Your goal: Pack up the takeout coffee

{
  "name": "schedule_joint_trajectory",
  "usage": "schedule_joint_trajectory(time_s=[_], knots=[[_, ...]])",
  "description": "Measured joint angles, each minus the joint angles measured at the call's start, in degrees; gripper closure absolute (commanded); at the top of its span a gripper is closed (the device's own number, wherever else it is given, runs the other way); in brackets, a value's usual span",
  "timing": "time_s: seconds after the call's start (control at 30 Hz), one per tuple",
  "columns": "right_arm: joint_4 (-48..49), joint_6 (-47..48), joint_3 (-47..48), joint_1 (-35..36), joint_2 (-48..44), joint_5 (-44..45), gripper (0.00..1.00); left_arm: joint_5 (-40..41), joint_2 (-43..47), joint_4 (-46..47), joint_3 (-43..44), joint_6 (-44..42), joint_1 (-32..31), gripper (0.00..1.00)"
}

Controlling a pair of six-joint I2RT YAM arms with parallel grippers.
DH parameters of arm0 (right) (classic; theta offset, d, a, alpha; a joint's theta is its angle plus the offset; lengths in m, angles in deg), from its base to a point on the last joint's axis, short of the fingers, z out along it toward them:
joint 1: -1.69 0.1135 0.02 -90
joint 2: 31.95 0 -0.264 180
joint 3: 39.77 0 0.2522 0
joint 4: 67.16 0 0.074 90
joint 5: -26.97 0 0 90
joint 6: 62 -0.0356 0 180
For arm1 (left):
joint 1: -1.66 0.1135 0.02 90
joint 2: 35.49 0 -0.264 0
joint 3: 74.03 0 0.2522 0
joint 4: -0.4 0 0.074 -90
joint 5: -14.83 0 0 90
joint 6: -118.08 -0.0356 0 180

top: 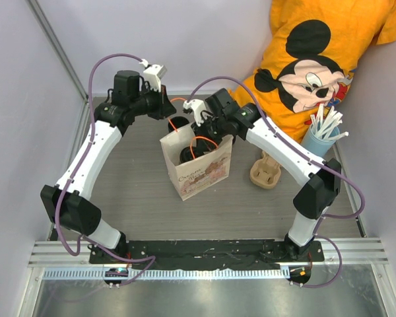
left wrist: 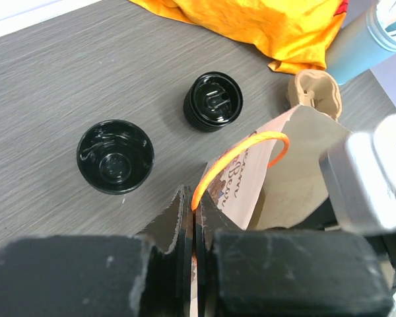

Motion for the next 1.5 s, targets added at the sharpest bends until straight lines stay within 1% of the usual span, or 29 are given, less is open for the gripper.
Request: schedule_joint_trajectory(time_s=[0.4, 0.7, 0.93, 1.5], knots=[[-0.5, 1.3, -0.7, 2.2, 0.1, 3.9, 0.99, 2.4, -0.3, 0.7, -0.7, 1.8, 0.0, 1.0], [-0.6, -0.2, -0.7, 3.4, 3.3, 4.8, 0.99, 4.3, 0.1, 2.2, -4.2, 3.8, -0.3, 1.0], [-0.6, -1.7, -0.3, 3.5, 3.6, 7.1, 0.99, 5.4, 2.9, 3.6, -6.7, 5.4, -0.3, 1.0], [-0.6, -4.7, 0.7, 4.9, 6.5, 10.3, 0.99, 6.9, 3.7, 5.2, -8.4, 7.8, -0.4, 1.0]])
